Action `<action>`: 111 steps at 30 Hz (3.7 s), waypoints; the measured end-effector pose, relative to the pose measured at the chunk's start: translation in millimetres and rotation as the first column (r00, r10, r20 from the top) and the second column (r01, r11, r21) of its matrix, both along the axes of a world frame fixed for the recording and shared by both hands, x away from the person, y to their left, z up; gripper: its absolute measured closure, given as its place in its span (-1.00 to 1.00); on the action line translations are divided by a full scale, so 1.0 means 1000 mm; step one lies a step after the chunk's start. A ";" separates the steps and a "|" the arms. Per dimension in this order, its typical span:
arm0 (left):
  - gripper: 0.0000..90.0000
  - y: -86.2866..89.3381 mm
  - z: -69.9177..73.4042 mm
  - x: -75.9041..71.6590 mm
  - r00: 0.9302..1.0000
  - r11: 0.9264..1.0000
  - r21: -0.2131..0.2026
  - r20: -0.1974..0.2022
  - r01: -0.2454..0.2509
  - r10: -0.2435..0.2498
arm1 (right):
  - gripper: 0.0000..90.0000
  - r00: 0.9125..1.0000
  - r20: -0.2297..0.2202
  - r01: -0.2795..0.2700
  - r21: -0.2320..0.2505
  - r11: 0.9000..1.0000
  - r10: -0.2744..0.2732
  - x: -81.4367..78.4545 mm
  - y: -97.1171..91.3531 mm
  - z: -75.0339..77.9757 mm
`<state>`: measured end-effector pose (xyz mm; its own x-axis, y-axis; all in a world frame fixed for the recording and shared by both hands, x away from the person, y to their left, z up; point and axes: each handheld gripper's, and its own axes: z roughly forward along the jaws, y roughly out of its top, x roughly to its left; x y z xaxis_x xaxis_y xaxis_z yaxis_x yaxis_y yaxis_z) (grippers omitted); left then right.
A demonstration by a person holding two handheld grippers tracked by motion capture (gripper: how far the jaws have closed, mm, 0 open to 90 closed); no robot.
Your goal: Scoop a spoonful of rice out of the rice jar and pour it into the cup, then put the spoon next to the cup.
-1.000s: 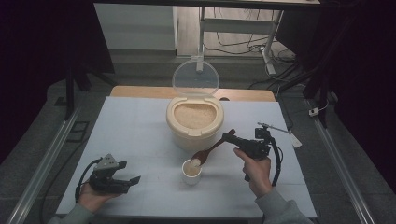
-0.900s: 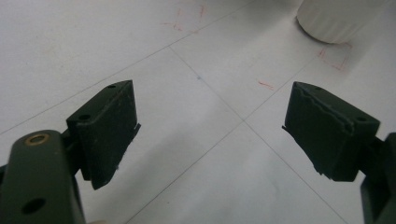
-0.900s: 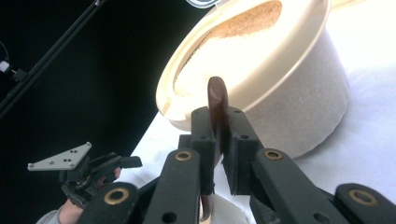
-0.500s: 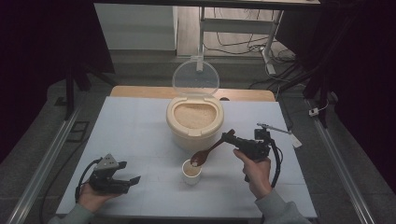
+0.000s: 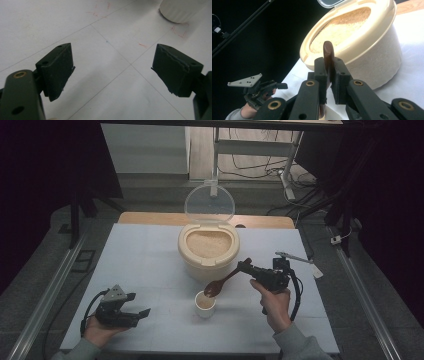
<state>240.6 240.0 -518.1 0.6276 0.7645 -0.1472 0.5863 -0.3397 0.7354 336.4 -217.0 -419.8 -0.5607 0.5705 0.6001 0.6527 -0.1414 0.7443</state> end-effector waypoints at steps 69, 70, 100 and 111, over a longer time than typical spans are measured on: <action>-0.62 -0.002 -0.001 0.000 1.000 1.000 0.013 -0.004 0.012 -0.012 | 0.80 0.947 -0.157 -0.313 -0.271 0.910 0.279 0.019 0.005 -0.031; -0.62 -0.002 -0.001 0.000 1.000 1.000 0.014 -0.003 0.013 -0.013 | 0.79 0.950 -0.157 -0.306 -0.274 0.912 0.272 0.021 0.006 -0.032; -0.62 -0.003 -0.003 0.001 1.000 1.000 0.016 -0.016 0.018 -0.018 | 0.18 0.996 -0.089 -0.075 -0.551 0.831 0.030 0.037 0.030 -0.093; -0.62 -0.003 -0.003 0.001 1.000 1.000 0.018 -0.019 0.022 -0.021 | -0.15 0.999 -0.036 0.001 -0.588 0.809 -0.027 0.035 0.033 -0.093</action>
<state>242.0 236.6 -521.6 0.6413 0.7534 -0.1452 0.5921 -0.3656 0.7181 371.1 -184.0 -512.5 -0.5330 0.8291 0.1690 0.6851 0.3056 0.6613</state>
